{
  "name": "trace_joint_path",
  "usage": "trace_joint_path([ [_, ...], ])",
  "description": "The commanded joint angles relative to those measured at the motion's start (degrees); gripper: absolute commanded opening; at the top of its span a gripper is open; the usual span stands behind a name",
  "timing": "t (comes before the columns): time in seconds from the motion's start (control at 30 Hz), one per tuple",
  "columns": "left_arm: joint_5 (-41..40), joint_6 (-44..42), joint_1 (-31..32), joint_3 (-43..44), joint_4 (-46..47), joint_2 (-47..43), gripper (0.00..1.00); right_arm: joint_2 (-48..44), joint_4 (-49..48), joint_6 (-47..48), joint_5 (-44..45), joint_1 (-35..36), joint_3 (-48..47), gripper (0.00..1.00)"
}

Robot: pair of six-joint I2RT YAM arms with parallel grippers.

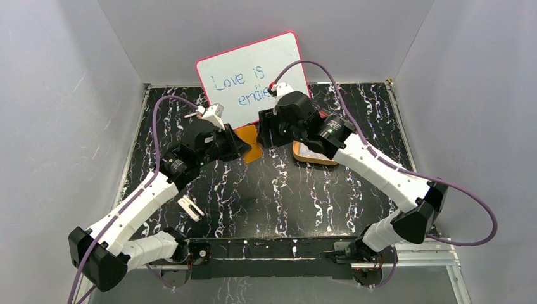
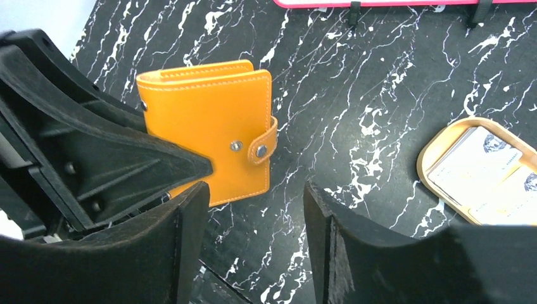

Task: Put the credit cards into the card holder
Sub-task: Close the card holder.

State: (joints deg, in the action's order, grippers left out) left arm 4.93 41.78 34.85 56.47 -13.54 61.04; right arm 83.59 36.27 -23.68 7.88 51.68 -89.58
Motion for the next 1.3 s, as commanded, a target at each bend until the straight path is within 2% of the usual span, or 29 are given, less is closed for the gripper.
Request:
trace_joint_path([
  [0.0, -0.9, -1.0, 0.5, 3.8, -1.5, 0.0, 0.00, 2.6, -0.2, 1.6, -0.4, 0.3, -4.9, 0.62],
  [0.3, -2.1, -1.6, 0.7, 4.5, -2.5, 0.7, 0.00, 7.1, -0.9, 1.3, -0.4, 0.3, -6.7, 0.44],
  [0.53, -2.4, -2.1, 0.7, 4.6, -2.5, 0.8, 0.00, 7.0, -2.8, 0.9, -0.6, 0.4, -5.9, 0.40],
  [0.7, -2.3, -2.1, 0.8, 4.8, -2.5, 0.8, 0.00, 6.9, -3.0, 0.9, -0.6, 0.4, -5.5, 0.31],
  [0.93, -2.0, -1.8, 0.8, 5.0, -2.5, 0.8, 0.00, 7.3, -2.9, 0.9, -0.8, 0.4, -5.2, 0.35],
  [1.27, -1.9, -1.4, 0.8, 4.7, -2.4, 0.2, 0.00, 7.7, -3.4, 1.3, -0.8, 0.4, -4.7, 0.31],
])
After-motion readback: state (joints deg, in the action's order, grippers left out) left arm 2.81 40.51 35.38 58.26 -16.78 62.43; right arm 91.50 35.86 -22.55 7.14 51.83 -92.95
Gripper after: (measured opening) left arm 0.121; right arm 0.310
